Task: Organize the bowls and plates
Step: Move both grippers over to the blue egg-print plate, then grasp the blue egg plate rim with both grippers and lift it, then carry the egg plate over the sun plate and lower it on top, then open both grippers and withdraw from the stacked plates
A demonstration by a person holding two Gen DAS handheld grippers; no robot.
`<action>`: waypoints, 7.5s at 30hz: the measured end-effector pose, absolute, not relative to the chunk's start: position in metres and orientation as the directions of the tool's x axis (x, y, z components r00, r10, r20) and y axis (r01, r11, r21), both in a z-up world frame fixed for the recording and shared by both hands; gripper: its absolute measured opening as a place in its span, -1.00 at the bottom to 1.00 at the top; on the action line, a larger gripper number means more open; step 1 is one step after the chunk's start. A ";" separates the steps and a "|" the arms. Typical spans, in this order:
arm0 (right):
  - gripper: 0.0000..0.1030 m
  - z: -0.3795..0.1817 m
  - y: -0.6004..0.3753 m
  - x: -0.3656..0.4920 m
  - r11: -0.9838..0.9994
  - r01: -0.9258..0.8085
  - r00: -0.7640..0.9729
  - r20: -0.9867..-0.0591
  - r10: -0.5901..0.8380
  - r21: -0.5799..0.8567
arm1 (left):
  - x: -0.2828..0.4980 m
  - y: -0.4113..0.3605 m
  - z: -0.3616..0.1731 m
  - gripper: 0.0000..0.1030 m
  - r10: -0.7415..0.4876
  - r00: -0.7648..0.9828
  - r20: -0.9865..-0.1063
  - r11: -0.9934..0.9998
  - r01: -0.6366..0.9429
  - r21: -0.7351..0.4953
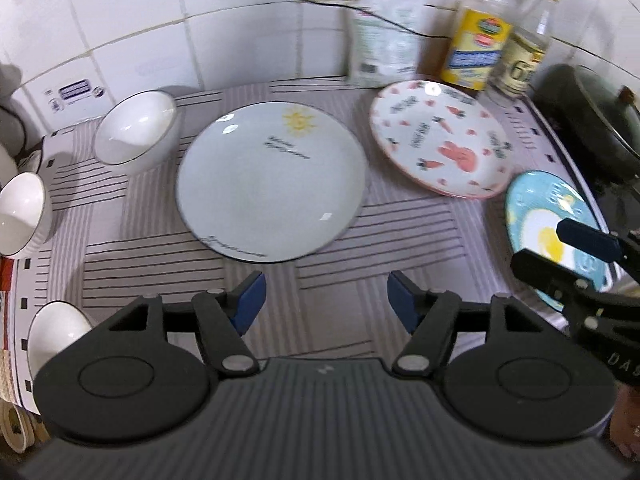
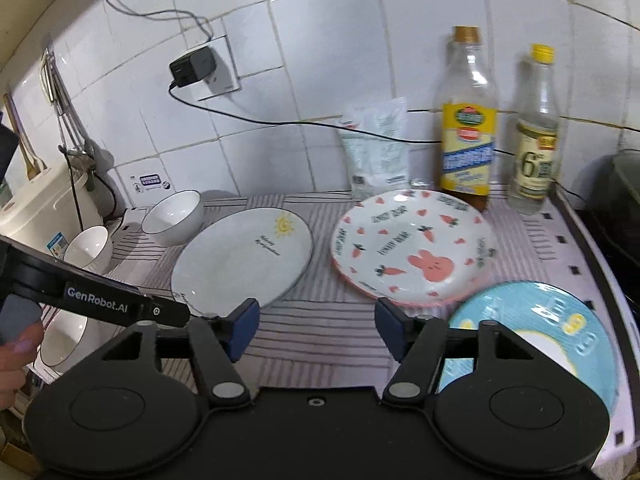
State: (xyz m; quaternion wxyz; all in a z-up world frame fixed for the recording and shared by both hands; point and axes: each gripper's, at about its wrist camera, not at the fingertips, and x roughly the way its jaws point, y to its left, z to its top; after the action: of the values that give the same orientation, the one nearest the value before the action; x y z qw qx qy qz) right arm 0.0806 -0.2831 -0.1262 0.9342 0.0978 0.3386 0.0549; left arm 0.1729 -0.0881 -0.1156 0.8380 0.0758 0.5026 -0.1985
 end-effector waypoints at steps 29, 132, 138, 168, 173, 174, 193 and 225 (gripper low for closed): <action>0.81 -0.176 -0.407 -0.017 0.924 0.331 0.768 -0.623 -0.148 0.189 | 0.118 -0.239 -0.134 0.82 -0.342 0.355 -0.870 0.760 0.649 -0.034; -0.62 -0.153 -0.322 0.070 0.830 -0.010 0.758 -0.537 0.370 0.557 | 0.171 -0.055 -0.093 -0.48 -0.269 0.330 -0.905 0.907 0.402 -0.123; -0.62 -0.149 -0.297 0.095 0.832 -0.031 0.751 -0.536 0.385 0.554 | 0.191 -0.033 -0.097 -0.48 -0.247 0.341 -0.907 0.927 0.357 -0.118; -0.62 -0.203 -0.219 0.187 0.900 0.163 0.702 -0.689 0.183 0.405 | 0.304 -0.008 -0.180 -0.47 -0.262 0.145 -0.954 0.915 0.353 -0.198; -0.61 -0.199 -0.214 0.195 0.912 0.191 0.677 -0.721 0.146 0.364 | 0.313 -0.011 -0.183 -0.44 -0.258 0.122 -0.958 0.916 0.347 -0.203; -0.61 -0.197 -0.211 0.197 0.917 0.192 0.672 -0.728 0.136 0.349 | 0.315 -0.011 -0.183 -0.44 -0.257 0.121 -0.959 0.918 0.342 -0.203; -0.37 -0.194 -0.181 0.227 0.950 0.273 0.577 -0.816 -0.035 0.152 | 0.325 -0.019 -0.189 -0.41 -0.226 0.080 -0.971 0.916 0.356 -0.184; -0.31 -0.215 -0.188 0.237 0.972 0.219 0.616 -0.784 -0.069 0.087 | 0.317 -0.036 -0.178 -0.47 -0.192 0.125 -0.973 0.891 0.439 -0.120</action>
State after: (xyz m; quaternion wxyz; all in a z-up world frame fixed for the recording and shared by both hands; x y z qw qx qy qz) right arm 0.2371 -0.1880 -0.2152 0.8948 0.0873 0.4305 -0.0803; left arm 0.3173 -0.0357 -0.1776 0.7434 0.0983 0.6267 -0.2121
